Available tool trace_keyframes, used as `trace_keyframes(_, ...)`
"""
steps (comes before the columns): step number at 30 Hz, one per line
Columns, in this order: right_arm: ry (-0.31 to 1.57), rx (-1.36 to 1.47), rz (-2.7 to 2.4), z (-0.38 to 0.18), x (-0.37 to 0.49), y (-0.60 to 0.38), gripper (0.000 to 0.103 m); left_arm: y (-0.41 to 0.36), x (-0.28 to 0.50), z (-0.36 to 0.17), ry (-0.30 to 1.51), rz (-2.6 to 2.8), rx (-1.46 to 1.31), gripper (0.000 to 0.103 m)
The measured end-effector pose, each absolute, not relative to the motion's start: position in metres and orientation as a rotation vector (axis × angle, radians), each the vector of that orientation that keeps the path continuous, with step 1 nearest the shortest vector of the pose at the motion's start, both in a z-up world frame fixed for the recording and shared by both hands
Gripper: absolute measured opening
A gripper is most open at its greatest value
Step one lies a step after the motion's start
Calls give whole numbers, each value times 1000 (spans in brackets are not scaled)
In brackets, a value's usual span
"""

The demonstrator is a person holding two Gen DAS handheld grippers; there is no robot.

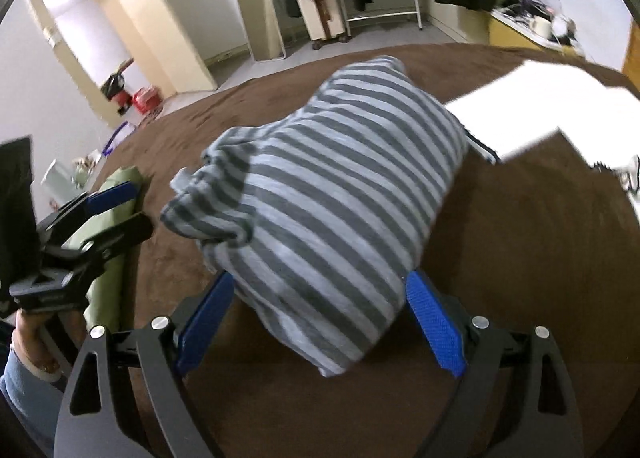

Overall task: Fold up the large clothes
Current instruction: 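Carry the bundle with the right tool toward the folded green cloth, then grasp the bundle with the left tool while the right tool holds it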

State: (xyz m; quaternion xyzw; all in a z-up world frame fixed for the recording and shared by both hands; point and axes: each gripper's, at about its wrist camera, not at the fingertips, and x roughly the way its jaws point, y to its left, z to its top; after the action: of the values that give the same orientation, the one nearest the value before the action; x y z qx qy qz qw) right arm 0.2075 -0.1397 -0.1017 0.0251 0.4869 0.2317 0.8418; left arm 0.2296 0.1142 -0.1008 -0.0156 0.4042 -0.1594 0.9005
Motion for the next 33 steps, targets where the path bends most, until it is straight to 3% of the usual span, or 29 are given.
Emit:
trace_keyframes(3,1015,96,496,-108,208,-148,87,100,253,-115,902,-345,-51,60)
trace_keyframes(7,1012,112,520,-115,210,-149,87,97,261,-133,934,-336,-56,58)
trace_keyframes(9,1003,98,545,-117,207,-144,87,97,262,-147,978,-340,-84,28)
trace_keyframes(12,979,32,575,-120,202,-129,87,102,258,-156,998,-332,-162,14)
trace_keyframes(15,958,-62,533,-128,204,-115,84,109,259,-159,1008,-341,-242,11)
trace_keyframes(16,960,-82,527,-132,205,-112,74,110,259,-159,1011,-343,-256,10)
trace_keyframes(22,964,-47,522,-139,207,-119,50,111,259,-155,1011,-312,-263,8)
trace_keyframes(28,1011,-81,567,-134,199,-125,42,97,247,-132,1010,-282,-81,8)
trace_keyframes(33,1044,-81,604,-135,187,-128,41,105,240,-145,1062,-264,-62,10)
